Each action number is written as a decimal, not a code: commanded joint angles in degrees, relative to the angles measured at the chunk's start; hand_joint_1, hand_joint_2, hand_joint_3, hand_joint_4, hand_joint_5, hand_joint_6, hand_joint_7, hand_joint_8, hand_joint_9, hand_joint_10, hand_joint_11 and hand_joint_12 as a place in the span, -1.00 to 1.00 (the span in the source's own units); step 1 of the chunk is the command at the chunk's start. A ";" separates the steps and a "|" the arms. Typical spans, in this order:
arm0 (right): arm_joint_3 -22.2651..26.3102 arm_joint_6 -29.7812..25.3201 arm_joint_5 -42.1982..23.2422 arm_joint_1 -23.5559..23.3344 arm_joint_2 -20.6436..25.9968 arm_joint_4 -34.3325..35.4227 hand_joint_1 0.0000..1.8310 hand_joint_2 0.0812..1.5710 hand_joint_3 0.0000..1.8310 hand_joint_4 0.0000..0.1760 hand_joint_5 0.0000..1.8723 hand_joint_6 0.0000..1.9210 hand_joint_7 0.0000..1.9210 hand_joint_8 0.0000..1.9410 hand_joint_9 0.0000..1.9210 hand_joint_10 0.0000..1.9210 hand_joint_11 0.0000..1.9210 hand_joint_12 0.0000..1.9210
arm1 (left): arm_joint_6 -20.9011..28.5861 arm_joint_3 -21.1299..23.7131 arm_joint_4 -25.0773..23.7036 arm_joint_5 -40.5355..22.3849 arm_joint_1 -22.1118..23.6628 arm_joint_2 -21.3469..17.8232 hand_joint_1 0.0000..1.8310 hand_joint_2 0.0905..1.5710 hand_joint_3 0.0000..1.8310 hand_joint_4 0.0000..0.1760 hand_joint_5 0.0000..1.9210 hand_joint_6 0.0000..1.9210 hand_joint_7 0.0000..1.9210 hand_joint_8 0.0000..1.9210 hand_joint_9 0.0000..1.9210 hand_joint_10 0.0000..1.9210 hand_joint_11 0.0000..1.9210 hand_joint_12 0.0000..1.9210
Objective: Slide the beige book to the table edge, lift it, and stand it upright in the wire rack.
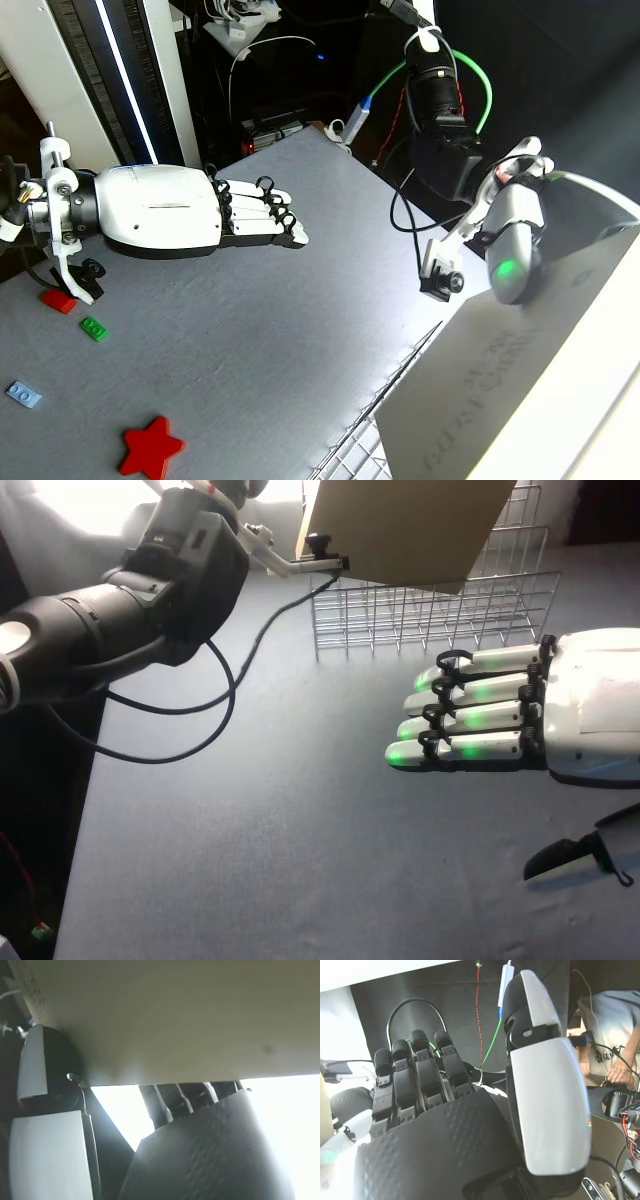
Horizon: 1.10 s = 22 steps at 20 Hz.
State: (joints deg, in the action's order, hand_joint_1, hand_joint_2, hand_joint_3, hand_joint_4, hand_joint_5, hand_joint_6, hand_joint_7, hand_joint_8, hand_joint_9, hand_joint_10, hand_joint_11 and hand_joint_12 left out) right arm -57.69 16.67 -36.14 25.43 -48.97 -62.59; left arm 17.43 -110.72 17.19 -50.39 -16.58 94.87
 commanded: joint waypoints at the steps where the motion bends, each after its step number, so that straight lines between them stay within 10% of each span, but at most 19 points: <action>1: 0.29 0.14 -4.16 -0.29 0.06 3.10 -0.63 0.34 -1.00 -1.00 -0.89 -0.99 -0.80 -1.00 -0.81 -1.00 -1.00 -0.58 | 1.14 -0.48 0.38 -8.28 0.12 -0.09 0.36 0.36 -1.00 -1.00 0.02 -0.08 0.11 0.08 0.10 0.08 -0.21 0.61; 14: 0.29 1.03 -4.75 -0.32 -0.40 3.10 -0.53 0.31 -1.00 -1.00 -0.88 -0.99 -0.81 -1.00 -0.81 -1.00 -1.00 -0.51 | 4.75 -5.87 1.11 -11.60 -2.41 3.22 0.51 0.38 -1.00 -1.00 -0.08 -0.03 0.04 -0.01 0.01 0.34 -0.20 0.58; 21: 0.28 1.30 -4.87 -0.52 -0.81 3.11 -0.49 0.31 -1.00 -1.00 -0.86 -1.00 -0.78 -1.00 -0.77 -1.00 -1.00 -0.33 | 6.54 -8.05 1.54 -12.79 -3.48 5.12 0.52 0.34 -1.00 -1.00 0.01 -0.14 0.11 -0.12 0.06 0.22 -0.15 0.43; 22: 0.28 1.30 -4.88 -0.57 -0.88 3.11 -0.51 0.31 -1.00 -1.00 -0.87 -1.00 -0.78 -1.00 -0.77 -1.00 -1.00 -0.34 | 6.54 -8.18 2.47 -13.46 -3.78 5.49 0.40 0.33 -1.00 -1.00 0.06 -0.16 0.16 -0.07 0.12 -0.03 -0.14 0.38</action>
State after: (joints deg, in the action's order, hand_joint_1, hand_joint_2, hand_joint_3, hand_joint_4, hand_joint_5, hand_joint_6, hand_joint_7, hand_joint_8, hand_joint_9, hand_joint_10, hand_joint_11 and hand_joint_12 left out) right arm -57.58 17.91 -36.62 25.43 -50.00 -62.61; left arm 22.63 -118.56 19.27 -56.16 -20.43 100.73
